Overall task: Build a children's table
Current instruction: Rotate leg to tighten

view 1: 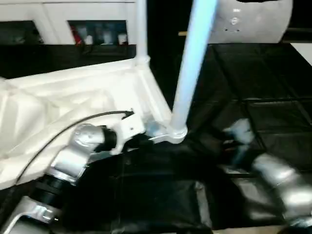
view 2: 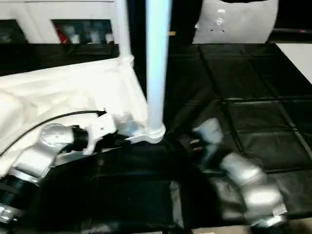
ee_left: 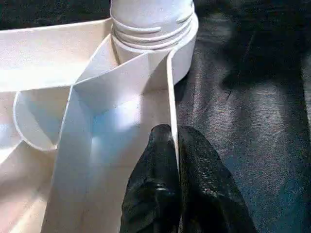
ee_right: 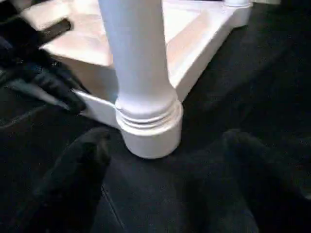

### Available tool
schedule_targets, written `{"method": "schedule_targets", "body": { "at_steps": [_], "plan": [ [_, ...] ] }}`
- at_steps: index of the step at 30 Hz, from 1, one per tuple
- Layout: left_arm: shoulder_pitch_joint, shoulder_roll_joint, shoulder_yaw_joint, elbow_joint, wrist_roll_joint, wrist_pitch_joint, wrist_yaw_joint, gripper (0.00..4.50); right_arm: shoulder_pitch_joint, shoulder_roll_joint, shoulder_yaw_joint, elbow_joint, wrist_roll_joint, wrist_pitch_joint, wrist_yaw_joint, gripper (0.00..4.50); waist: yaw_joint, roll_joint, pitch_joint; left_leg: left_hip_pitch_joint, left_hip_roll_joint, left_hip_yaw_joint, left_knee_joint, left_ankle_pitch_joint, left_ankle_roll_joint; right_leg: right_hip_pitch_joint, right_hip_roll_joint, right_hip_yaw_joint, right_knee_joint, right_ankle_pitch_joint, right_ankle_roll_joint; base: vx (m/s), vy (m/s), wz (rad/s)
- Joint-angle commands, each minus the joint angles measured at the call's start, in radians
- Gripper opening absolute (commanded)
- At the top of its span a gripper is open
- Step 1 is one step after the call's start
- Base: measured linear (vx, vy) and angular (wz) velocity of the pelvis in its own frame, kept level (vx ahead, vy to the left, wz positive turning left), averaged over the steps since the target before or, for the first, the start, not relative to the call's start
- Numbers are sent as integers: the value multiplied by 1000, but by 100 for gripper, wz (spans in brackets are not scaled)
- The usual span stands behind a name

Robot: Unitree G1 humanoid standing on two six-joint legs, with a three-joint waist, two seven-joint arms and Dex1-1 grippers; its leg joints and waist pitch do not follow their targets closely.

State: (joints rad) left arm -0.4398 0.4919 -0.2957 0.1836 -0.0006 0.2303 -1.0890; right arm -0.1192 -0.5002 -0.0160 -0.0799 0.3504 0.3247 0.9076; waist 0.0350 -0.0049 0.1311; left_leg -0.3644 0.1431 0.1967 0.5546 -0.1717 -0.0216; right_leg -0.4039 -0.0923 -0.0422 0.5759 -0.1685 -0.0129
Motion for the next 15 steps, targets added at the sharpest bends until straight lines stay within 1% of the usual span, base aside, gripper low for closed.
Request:
{"method": "schedule_targets", "body": {
  "at_steps": [1,2,3,4,5,6,7,8,9,10,11,12,13,14,15],
  "plan": [
    [30,21,-38,47,16,-9,-56,0,-3,-19,6,1,24,1,68,444,10,-7,-80,7,81,-32,-54,-200,104,43,-74,52,-63,-226,-234,77,-65,5],
    [28,30,-40,53,11,-19,-68,0,-7,-46,10,4,38,1,103,444,14,-6,-88,7,81,-29,-48,-157,122,47,-72,49,-54,-159,-256,75,-73,3],
    [28,44,-46,56,-5,-35,-100,0,-19,-76,10,16,50,-1,144,448,16,-8,-95,-1,81,-29,-43,-103,140,54,-70,45,-41,-79,-270,58,-63,-1],
    [29,50,-47,55,-14,-41,-117,0,-27,-85,9,22,54,-3,160,448,20,-7,-106,3,81,-27,-38,-84,149,57,-69,43,-36,-49,-279,58,-63,-1],
    [30,56,-51,51,-27,-50,-142,0,-39,-91,9,31,56,-6,175,448,25,-3,-111,0,79,-27,-33,-53,162,60,-67,41,-29,-2,-291,37,-56,-2],
    [32,60,-52,46,-41,-54,-170,0,-55,-94,13,44,59,-8,198,448,30,0,-112,-1,79,-25,-30,-49,161,58,-65,40,-27,1,-295,0,0,0],
    [32,63,-54,43,-49,-56,-188,0,-67,-94,23,52,56,-16,213,448,30,0,-112,-2,80,-25,-30,-56,157,59,-64,39,-29,-13,-295,0,0,0],
    [31,65,-59,42,-53,-61,-204,0,-77,-96,38,60,49,-25,231,448,35,2,-110,1,81,-23,-28,-86,138,55,-63,39,-34,-64,-291,0,0,0],
    [29,66,-65,41,-55,-64,-219,0,-87,-97,56,67,45,-28,251,448,36,4,-108,2,84,-24,-31,-116,117,56,-61,37,-38,-126,-284,0,0,0],
    [28,67,-68,41,-54,-66,-223,0,-91,-96,65,72,40,-32,259,448,40,6,-108,7,85,-23,-31,-134,106,53,-60,36,-42,-160,-279,0,0,0],
    [26,67,-73,41,-53,-70,-229,0,-99,-94,82,82,32,-40,273,448,46,9,-108,15,90,-22,-33,-166,84,47,-58,34,-46,-211,-273,0,0,0],
    [21,67,-85,44,-49,-81,-239,0,-116,-88,112,106,26,-46,301,448,49,9,-107,14,91,-22,-35,-190,64,47,-57,33,-48,-251,-263,0,0,0],
    [18,65,-91,46,-46,-86,-241,0,-125,-81,123,118,28,-41,311,448,54,8,-108,16,92,-23,-36,-208,49,46,-58,34,-50,-287,-251,0,0,0],
    [17,66,-93,46,-45,-88,-240,0,-129,-79,125,122,28,-41,313,448,55,8,-107,16,93,-24,-36,-218,42,45,-59,34,-50,-300,-246,0,0,0],
    [15,66,-96,47,-44,-92,-240,0,-133,-77,130,128,29,-40,316,421,58,11,-107,21,93,-25,-38,-239,31,41,-59,35,-53,-326,-238,0,0,0]
  ]
}}
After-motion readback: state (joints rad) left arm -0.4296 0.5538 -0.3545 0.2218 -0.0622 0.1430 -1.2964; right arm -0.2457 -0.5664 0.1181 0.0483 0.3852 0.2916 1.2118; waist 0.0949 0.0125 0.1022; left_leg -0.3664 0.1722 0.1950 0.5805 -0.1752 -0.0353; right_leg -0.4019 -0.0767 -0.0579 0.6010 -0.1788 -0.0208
